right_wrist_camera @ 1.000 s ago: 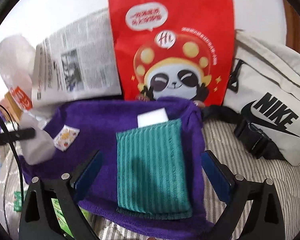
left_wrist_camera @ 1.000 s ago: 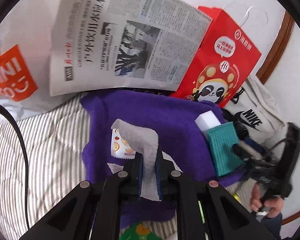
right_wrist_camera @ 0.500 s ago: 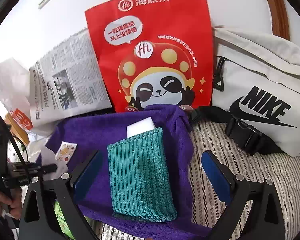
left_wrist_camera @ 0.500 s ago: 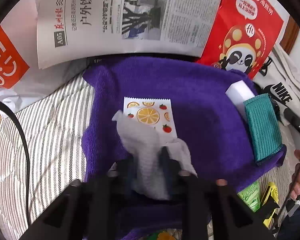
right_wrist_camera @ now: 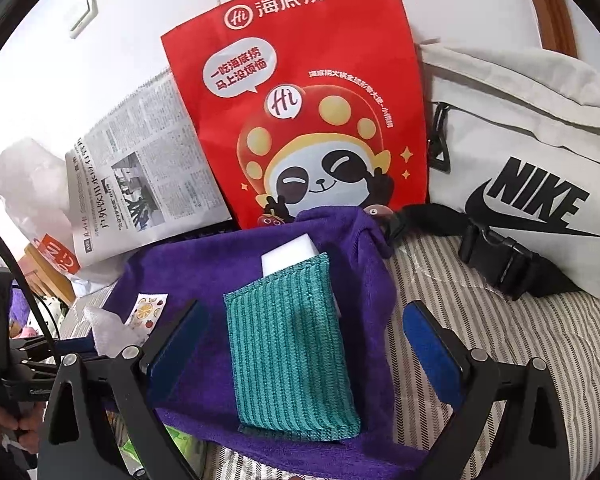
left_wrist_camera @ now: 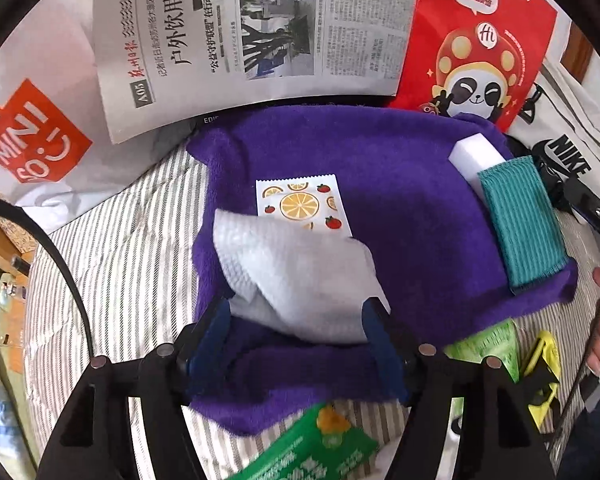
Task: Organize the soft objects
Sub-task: 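Release the teal cloth with the right tool while the left tool lowers the grey wipe onto the towel, then release the grey wipe on the towel and grasp the green snack packet with the left tool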
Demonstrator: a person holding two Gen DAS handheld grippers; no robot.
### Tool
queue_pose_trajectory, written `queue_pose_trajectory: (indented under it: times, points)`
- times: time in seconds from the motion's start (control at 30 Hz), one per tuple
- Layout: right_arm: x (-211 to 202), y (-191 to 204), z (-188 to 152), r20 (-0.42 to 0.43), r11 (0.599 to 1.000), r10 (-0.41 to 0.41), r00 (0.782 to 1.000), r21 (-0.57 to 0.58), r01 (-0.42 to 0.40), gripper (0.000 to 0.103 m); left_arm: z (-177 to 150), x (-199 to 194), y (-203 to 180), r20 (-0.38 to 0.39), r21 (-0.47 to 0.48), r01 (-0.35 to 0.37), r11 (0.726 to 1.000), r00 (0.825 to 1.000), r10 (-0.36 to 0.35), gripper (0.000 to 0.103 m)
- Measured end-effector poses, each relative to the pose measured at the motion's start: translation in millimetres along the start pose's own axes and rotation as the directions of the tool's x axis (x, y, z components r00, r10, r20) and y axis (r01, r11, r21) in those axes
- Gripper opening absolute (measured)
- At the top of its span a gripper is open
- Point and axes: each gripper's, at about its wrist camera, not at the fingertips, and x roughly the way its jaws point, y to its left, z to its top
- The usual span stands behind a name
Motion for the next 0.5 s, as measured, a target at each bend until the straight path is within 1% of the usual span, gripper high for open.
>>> queue_pose_trajectory:
  times: [0.07,0.13,0.2,0.27,0.33,0.37,0.5]
  points:
    - [-1.9,0.4,0.6,0.011,1.0,-0.007,1.0,-0.003,0.007,0.098,-1.6,-7.3,0.2,-0.002,-0.001,-0.003,1.0,1.0,0.003,0.066]
    - [-3.5,-0.2,1.7,0.017,1.0,-0.005,1.0,-0.002,0.005,0.098,-7.1,-20.6,2.1,0.013,0.007,-0.04,0.999,0.999,0.04,0.066]
    - [-4.2,-1.6,2.2,0.017,1.0,0.003,1.0,0.007,-0.003,0.098,-13.5,-31.1,4.8,0.028,0.018,-0.047,0.999,0.999,0.047,0.067]
    - [-5.1,-2.2,2.9,0.014,1.0,0.015,1.0,0.015,-0.016,0.098,-28.3,-41.9,12.1,0.041,0.022,-0.042,0.999,0.998,0.041,0.067]
    - [-6.9,-0.9,4.3,0.005,1.0,0.022,1.0,0.01,-0.022,0.098,-48.6,-43.4,21.4,0.024,0.021,-0.05,0.999,0.998,0.049,0.069]
    - [-9.5,0.1,5.2,0.007,1.0,0.024,1.0,0.007,-0.024,0.098,-57.9,-43.5,25.3,0.017,0.024,-0.042,0.999,0.999,0.042,0.069]
    - [-30.3,3.3,7.5,0.012,0.998,0.063,0.998,0.016,-0.063,0.098,-91.1,-43.6,41.4,0.022,0.026,0.053,0.998,0.998,-0.053,0.069]
